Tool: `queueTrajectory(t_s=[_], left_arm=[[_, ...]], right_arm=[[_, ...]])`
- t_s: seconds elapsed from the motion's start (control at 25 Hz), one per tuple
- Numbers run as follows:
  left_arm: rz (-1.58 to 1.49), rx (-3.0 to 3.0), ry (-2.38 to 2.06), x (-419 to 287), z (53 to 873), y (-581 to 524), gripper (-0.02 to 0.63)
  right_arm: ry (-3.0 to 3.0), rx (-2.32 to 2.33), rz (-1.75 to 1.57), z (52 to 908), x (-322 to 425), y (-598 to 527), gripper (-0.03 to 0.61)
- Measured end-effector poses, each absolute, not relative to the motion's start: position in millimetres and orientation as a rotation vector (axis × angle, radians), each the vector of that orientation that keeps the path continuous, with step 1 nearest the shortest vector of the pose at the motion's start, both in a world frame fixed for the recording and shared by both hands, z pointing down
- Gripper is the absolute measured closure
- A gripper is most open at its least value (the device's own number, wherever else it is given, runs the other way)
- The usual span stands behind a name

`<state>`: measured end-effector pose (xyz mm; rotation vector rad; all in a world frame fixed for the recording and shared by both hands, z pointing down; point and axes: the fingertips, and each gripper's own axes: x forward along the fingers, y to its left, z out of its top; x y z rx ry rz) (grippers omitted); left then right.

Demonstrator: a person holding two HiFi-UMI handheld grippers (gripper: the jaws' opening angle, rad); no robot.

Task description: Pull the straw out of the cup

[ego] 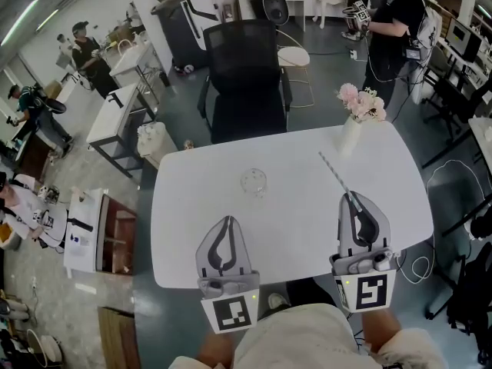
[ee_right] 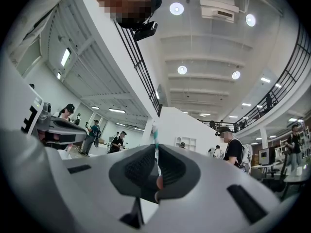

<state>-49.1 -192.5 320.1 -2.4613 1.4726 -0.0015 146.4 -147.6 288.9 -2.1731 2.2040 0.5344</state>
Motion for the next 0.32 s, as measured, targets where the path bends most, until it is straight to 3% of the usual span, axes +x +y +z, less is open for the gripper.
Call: queueTrajectory(t_s=[0.32], left_arm=[[-0.004, -2.465, 1.479, -49.5, 326.0, -199.5, 0.609]], right_arm=[[2.216, -2.161, 0.535, 290.9, 143.3, -152.5, 0.558]])
